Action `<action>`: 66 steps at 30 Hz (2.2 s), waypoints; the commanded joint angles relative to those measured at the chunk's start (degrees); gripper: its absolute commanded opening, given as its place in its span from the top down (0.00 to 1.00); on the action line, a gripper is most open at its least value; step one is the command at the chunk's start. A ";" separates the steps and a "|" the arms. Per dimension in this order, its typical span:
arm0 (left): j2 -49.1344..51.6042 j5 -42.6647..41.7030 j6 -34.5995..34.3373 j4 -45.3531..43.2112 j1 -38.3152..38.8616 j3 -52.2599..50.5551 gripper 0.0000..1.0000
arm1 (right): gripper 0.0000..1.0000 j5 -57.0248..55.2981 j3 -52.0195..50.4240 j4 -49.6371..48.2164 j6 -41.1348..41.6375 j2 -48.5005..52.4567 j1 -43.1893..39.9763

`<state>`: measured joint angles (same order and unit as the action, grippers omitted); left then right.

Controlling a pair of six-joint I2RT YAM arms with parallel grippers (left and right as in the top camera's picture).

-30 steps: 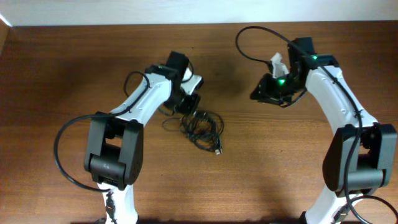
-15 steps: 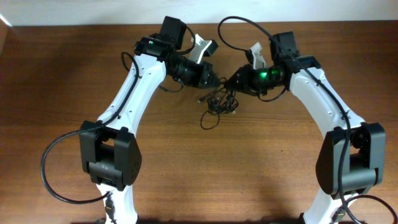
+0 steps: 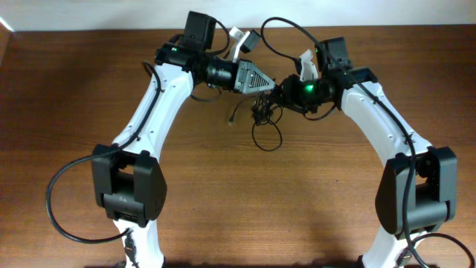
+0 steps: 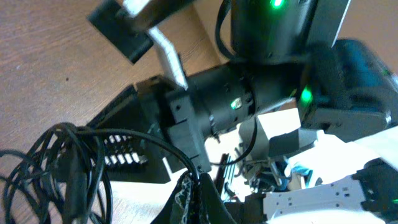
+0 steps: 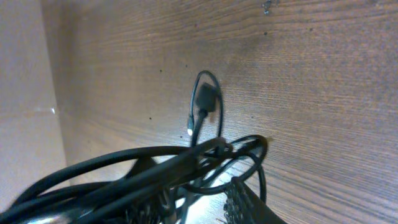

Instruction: Untangle cables

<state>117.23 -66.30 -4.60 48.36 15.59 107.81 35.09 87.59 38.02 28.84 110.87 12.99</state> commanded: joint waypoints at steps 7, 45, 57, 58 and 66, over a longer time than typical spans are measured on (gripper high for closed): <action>-1.66 -4.63 -2.27 -5.03 -2.01 1.44 1.00 | 0.96 -4.13 -0.33 0.98 4.83 0.13 0.48; 0.66 38.64 12.02 1.03 10.38 0.83 0.21 | 0.15 -19.12 17.75 37.53 -18.14 -5.62 -19.28; 13.07 51.19 16.31 5.01 13.00 0.83 0.26 | 0.15 -19.02 17.70 37.64 -20.55 -5.55 -22.38; 13.27 52.06 16.33 5.33 12.96 0.83 0.27 | 0.15 -18.97 17.70 37.66 -20.74 -5.53 -22.38; 13.97 49.99 16.28 5.31 13.03 0.83 0.66 | 0.15 -18.95 17.44 37.66 -20.74 -5.51 -21.97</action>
<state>130.41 -14.98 11.16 53.52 28.82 108.33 15.57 104.42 75.66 8.73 106.21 -9.45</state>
